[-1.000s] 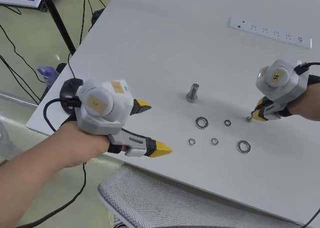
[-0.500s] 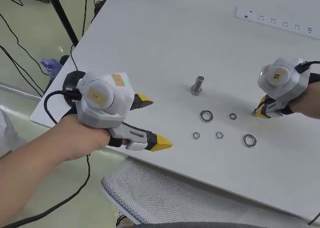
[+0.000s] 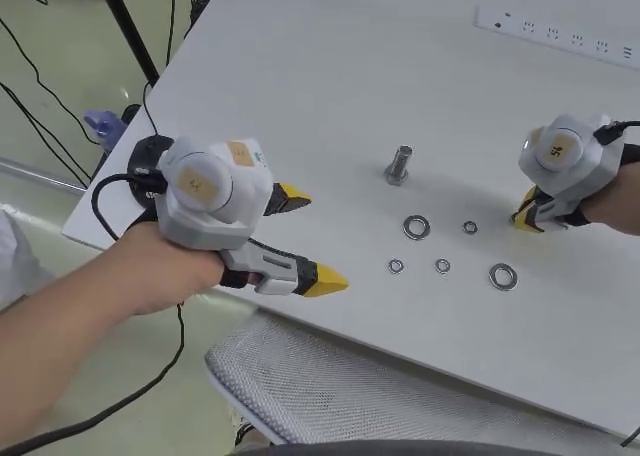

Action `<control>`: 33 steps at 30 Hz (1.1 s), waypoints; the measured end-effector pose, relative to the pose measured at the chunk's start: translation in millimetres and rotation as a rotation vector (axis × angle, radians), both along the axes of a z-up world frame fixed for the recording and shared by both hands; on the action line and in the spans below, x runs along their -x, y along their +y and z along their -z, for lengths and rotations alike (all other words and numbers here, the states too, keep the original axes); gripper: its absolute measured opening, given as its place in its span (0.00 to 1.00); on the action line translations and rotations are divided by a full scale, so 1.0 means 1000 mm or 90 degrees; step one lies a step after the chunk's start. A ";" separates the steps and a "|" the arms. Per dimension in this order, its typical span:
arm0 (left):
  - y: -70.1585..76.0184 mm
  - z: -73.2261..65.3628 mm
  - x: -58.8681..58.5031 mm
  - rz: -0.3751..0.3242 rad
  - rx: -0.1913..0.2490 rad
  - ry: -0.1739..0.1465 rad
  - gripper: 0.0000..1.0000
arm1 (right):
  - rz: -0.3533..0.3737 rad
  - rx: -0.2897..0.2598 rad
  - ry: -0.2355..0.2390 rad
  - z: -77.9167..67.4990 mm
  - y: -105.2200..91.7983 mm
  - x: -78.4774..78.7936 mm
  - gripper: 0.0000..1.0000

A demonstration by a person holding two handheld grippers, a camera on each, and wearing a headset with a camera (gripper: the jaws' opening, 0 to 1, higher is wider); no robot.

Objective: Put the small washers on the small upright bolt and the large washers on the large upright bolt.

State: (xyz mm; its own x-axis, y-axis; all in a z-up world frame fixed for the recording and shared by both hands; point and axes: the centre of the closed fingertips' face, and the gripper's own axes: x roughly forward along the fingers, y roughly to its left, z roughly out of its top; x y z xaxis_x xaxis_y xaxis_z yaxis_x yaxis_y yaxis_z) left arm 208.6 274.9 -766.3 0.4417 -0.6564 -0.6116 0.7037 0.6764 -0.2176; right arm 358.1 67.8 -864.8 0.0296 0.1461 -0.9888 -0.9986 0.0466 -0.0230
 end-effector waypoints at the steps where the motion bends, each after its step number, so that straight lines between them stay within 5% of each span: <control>1: 0.000 -0.001 0.000 0.000 0.001 -0.001 0.65 | 0.000 0.000 0.000 0.000 0.000 0.000 0.13; 14: 0.002 -0.001 0.004 0.001 -0.001 0.003 0.64 | 0.002 0.000 0.001 0.001 0.000 0.001 0.14; 17: 0.002 -0.002 0.004 0.001 -0.001 0.002 0.64 | 0.006 -0.007 -0.007 0.001 0.002 0.000 0.21; 33: 0.004 -0.006 0.005 0.002 -0.005 -0.005 0.63 | 0.017 -0.030 0.013 -0.015 0.003 -0.005 0.29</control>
State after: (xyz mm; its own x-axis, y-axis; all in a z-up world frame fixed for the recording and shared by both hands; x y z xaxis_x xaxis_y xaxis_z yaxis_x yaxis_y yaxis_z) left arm 203.4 278.9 -760.4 0.4436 -0.6537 -0.6131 0.7078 0.6752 -0.2078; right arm 363.1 70.3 -849.4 0.0140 0.1922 -0.9813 -0.9972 0.0746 0.0004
